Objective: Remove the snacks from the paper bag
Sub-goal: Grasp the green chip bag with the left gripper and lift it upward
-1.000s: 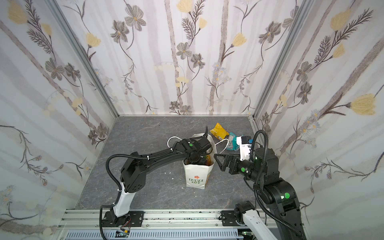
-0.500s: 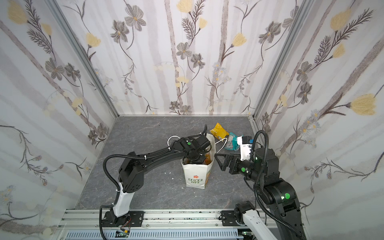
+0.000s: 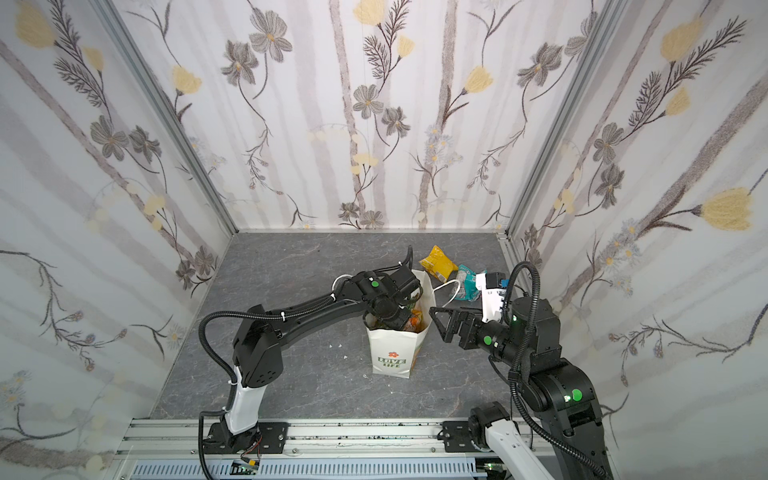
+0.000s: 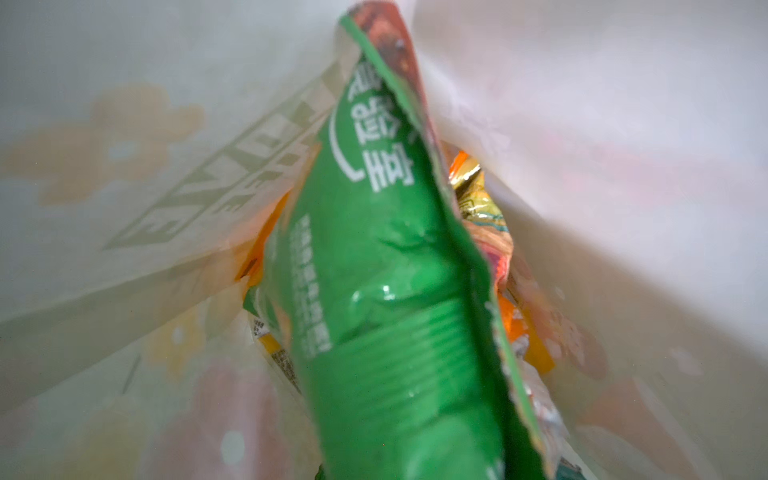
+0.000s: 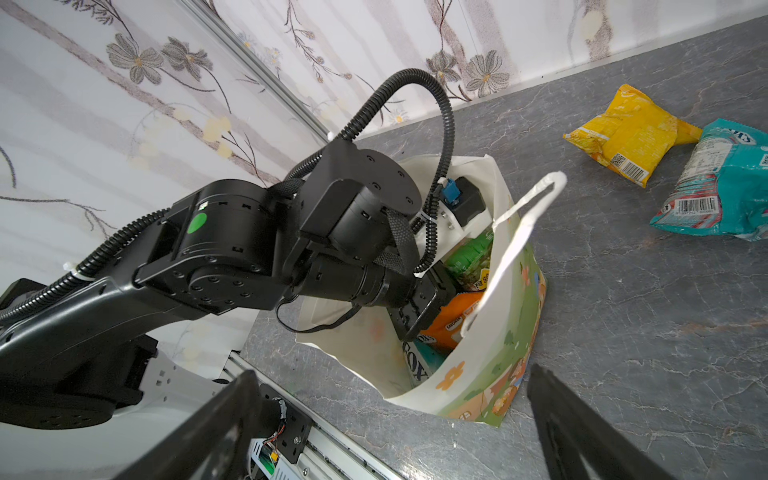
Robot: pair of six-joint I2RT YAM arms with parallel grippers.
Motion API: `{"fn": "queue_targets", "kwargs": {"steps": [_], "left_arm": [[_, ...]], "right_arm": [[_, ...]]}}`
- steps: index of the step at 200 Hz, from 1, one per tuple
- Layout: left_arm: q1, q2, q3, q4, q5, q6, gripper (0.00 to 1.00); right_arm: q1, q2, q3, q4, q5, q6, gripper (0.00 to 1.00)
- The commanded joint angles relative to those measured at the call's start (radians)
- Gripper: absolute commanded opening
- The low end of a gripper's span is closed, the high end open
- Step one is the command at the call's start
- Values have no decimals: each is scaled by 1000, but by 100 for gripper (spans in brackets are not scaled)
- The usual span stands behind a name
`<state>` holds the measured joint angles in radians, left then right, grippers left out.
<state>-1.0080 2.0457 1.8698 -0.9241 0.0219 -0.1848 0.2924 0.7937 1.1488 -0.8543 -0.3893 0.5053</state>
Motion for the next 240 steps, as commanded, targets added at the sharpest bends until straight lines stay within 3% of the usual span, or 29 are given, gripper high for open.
{"fn": "queue_targets", "kwargs": {"steps": [1, 240], "left_arm": [[1, -24, 26, -16, 9, -4, 0], [0, -145, 240, -107, -28, 64, 0]], "right_arm": [[0, 2, 8, 26, 11, 4, 100], [1, -22, 6, 97, 44, 37, 100]]}}
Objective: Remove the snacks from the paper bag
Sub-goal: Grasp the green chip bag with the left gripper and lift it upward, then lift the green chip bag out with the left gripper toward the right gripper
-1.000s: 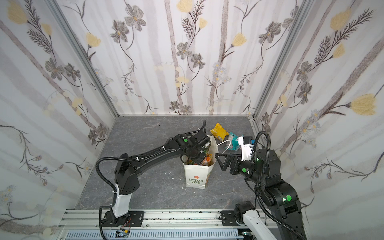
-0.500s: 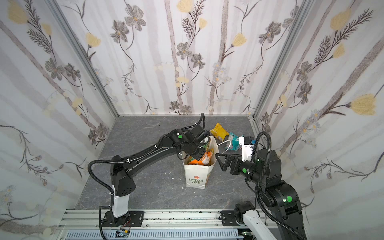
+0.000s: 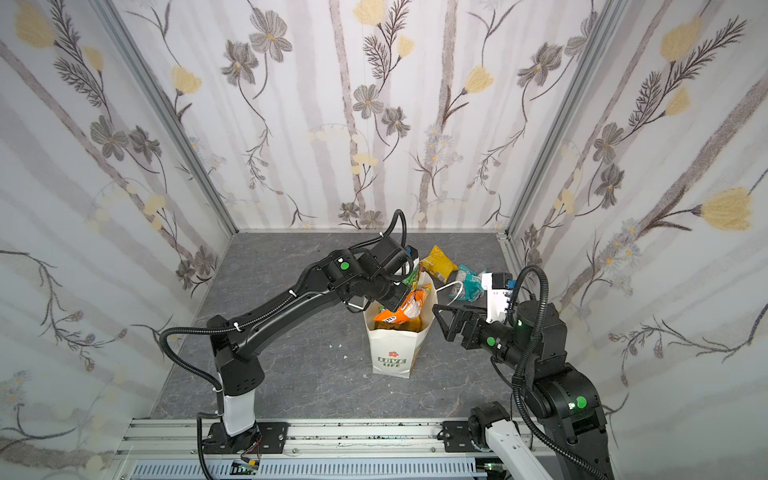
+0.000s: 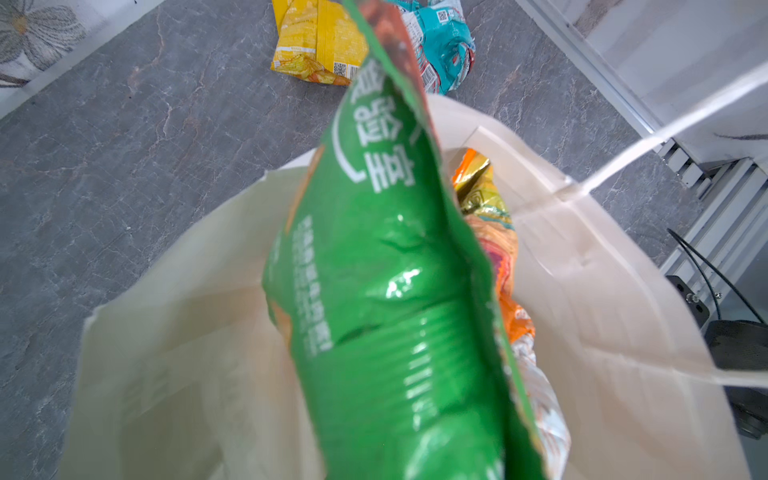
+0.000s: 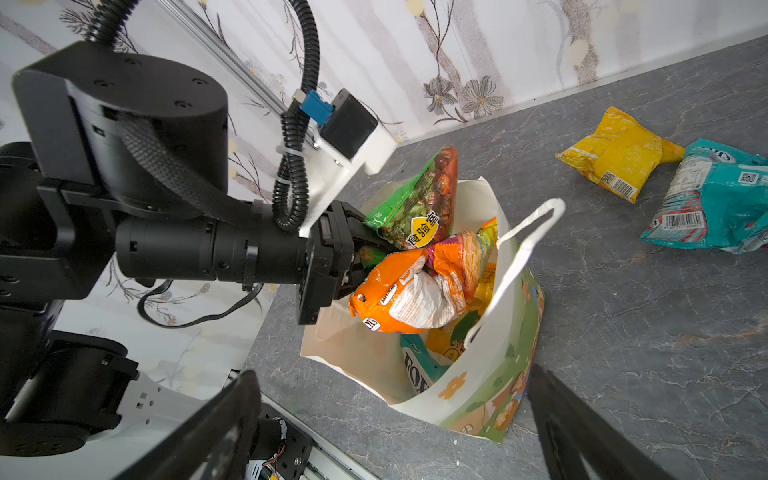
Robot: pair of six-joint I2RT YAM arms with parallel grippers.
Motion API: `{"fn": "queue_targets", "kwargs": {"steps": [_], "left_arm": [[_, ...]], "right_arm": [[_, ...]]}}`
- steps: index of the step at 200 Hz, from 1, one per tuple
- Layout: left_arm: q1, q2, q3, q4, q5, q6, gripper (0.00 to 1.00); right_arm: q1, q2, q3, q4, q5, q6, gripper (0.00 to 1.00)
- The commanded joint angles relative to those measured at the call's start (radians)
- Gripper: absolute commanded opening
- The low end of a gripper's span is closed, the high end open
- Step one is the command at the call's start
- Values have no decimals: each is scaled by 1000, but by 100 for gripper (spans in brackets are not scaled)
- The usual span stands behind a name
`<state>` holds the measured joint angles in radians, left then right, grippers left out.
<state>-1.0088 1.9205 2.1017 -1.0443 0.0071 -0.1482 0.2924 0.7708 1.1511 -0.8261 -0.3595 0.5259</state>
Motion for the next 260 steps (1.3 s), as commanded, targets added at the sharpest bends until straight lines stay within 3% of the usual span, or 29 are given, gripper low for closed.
{"fn": "queue_targets", "kwargs": {"steps": [1, 27, 62, 143, 190, 260], "left_arm": [[1, -20, 9, 13, -15, 28, 0], [-1, -52, -17, 49, -19, 63, 0], [-18, -140, -120, 187, -9, 199, 0], [-79, -311, -309, 496, -191, 570, 0], [-111, -385, -395, 606, -240, 700, 0], [-168, -398, -446, 685, -354, 850, 0]], "right_arm": [[1, 2, 4, 69, 14, 15, 100], [1, 1, -5, 112, -2, 34, 100], [1, 4, 0, 208, 14, 87, 100], [0, 84, 34, 400, -34, 168, 99], [1, 131, 17, 470, -86, 214, 99], [9, 166, -38, 555, -180, 260, 77]]}}
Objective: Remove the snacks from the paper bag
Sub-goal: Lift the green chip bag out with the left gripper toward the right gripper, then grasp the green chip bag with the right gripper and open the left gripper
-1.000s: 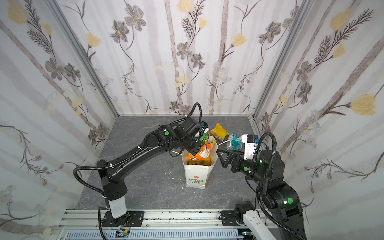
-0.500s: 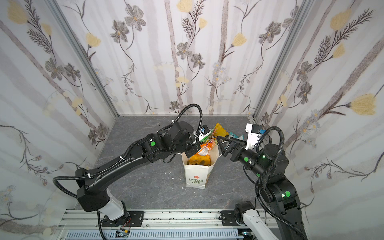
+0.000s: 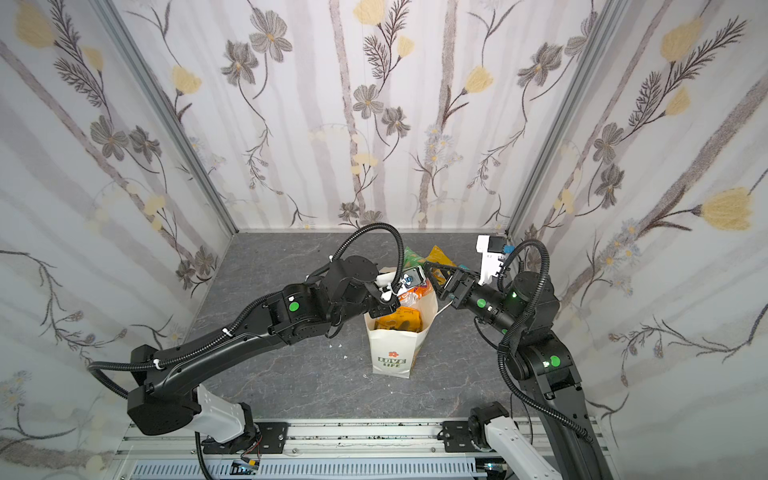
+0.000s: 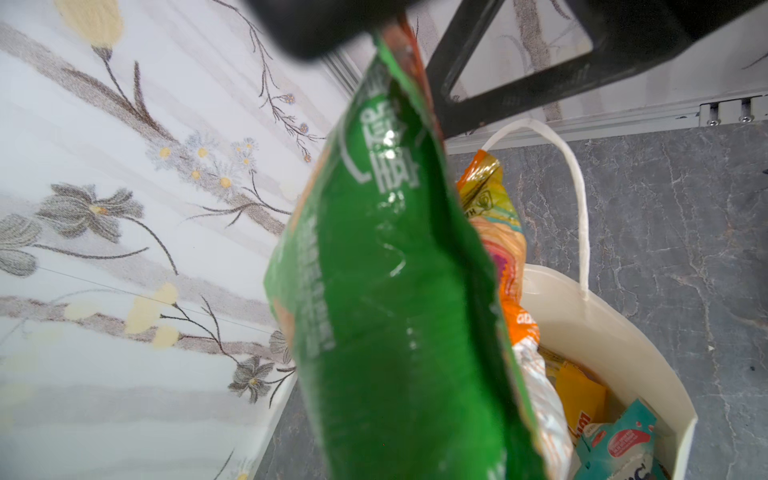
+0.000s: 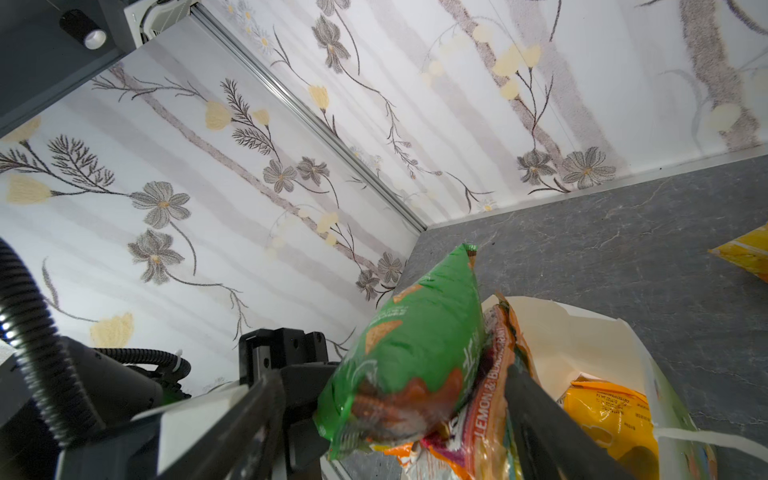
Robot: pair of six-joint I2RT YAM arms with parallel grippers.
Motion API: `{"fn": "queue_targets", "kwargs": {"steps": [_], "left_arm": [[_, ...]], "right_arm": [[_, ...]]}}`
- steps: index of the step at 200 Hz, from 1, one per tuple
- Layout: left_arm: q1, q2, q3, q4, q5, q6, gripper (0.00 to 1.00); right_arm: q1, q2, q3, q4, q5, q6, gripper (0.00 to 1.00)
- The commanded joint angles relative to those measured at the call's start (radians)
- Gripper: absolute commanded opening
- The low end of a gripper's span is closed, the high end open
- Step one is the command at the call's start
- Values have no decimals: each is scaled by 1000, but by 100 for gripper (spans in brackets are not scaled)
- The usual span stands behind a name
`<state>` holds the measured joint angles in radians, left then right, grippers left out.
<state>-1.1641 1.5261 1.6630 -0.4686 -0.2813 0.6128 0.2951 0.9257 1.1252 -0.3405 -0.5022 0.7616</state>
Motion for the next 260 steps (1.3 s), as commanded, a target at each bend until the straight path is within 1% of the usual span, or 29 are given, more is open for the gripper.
{"fn": "queue_targets", "kwargs": {"steps": [1, 18, 40, 50, 67, 83, 116, 129, 143, 175, 197, 216, 238, 260], "left_arm": [[-13, -4, -8, 109, -67, 92, 0], [-22, 2, -9, 124, -86, 119, 0], [-29, 10, -9, 138, -104, 146, 0], [-35, 14, -12, 145, -113, 159, 0], [-37, 20, -12, 148, -117, 167, 0], [-39, 22, -14, 150, -120, 172, 0], [-39, 29, -25, 135, -158, 158, 0], [-39, 26, -33, 132, -165, 145, 7], [-39, 25, -45, 129, -166, 136, 21], [-39, 12, -59, 134, -176, 129, 41], [-39, -3, -68, 140, -173, 130, 43], [-38, -18, -78, 152, -167, 127, 54], [-40, -36, -95, 169, -158, 118, 60], [-38, -51, -109, 173, -146, 98, 69]], "right_arm": [[7, 11, -13, 70, -38, 25, 77], [12, 18, -25, 77, -39, 29, 74], [23, 24, -41, 97, -40, 39, 74], [29, 26, -48, 106, -41, 43, 72], [37, 34, -58, 117, -38, 46, 65], [42, 40, -66, 128, -35, 46, 57], [50, 58, -85, 151, -33, 50, 41], [52, 66, -88, 155, -29, 50, 33], [53, 75, -87, 162, -25, 49, 25], [53, 92, -70, 164, -2, 42, 14], [53, 104, -53, 178, -2, 42, 11], [53, 111, -34, 190, 5, 44, 7], [52, 119, -3, 197, 24, 41, 5], [47, 134, 35, 198, 56, 32, 5]]}}
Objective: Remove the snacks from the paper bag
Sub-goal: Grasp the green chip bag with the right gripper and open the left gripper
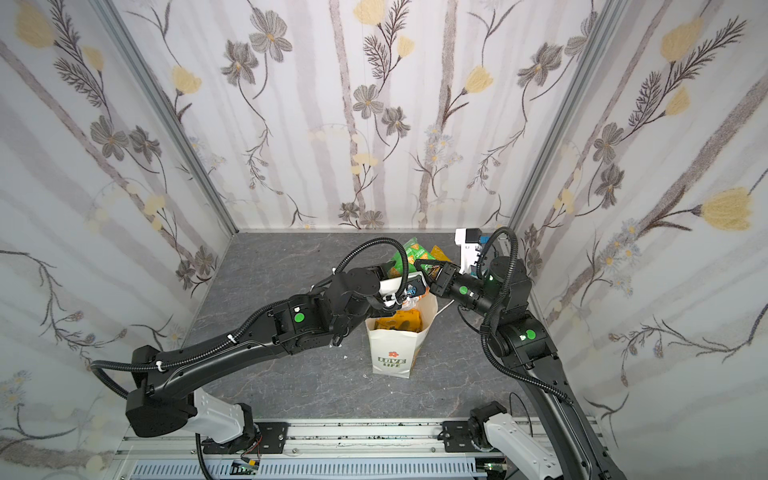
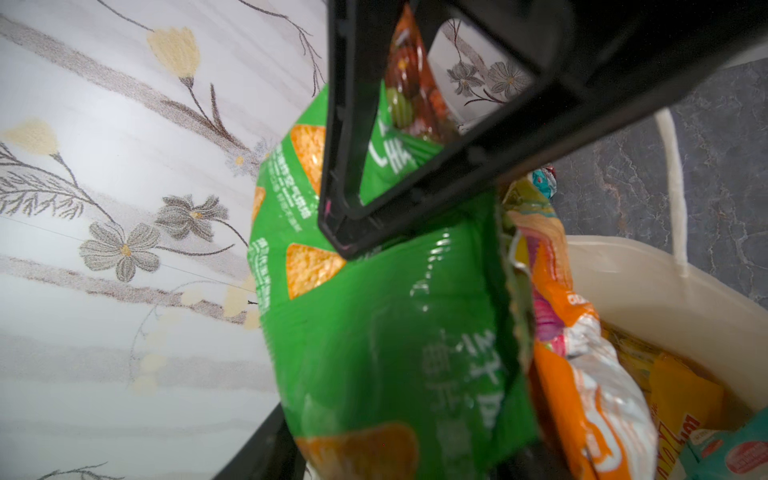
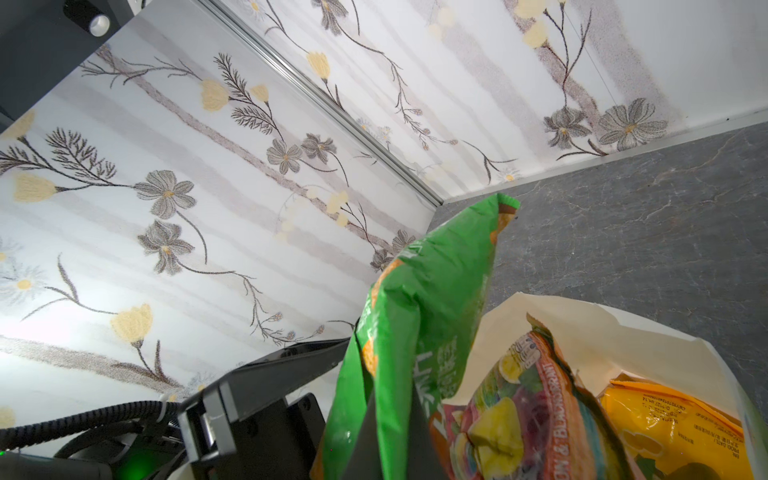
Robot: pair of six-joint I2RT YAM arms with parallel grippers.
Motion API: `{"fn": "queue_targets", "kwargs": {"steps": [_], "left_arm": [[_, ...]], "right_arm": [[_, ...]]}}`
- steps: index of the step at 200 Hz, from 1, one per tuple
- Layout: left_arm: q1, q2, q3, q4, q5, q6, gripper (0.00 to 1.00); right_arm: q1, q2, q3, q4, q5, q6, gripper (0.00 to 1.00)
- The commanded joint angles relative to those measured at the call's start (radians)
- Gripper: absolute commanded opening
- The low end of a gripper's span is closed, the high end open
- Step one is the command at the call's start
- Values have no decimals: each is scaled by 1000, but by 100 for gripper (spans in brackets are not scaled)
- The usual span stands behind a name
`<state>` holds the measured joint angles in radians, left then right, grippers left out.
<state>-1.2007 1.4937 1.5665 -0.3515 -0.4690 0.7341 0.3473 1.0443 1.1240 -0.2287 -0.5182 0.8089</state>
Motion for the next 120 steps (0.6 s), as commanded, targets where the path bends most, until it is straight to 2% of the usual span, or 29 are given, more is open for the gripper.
{"fn": "queue_targets", "kwargs": {"steps": [1, 56, 61, 78, 84, 107, 120], "left_arm": [[-3, -20, -12, 56, 42, -24, 69], [5, -51, -55, 61, 50, -69, 74], [7, -54, -59, 62, 54, -75, 69], [12, -63, -61, 44, 83, -101, 43], [16, -65, -60, 34, 93, -110, 37], [21, -70, -55, 18, 96, -129, 35], [29, -73, -48, 5, 103, -152, 37]], "right_arm": [[-5, 15, 38, 86, 74, -16, 5], [-75, 39, 94, 89, 126, -19, 3], [-85, 36, 94, 89, 129, -18, 3], [-123, 25, 79, 89, 134, -17, 4], [-140, 18, 69, 89, 134, -15, 4], [-197, -16, 26, 70, 144, -18, 4], [-219, -42, -16, 68, 158, -19, 5]]}}
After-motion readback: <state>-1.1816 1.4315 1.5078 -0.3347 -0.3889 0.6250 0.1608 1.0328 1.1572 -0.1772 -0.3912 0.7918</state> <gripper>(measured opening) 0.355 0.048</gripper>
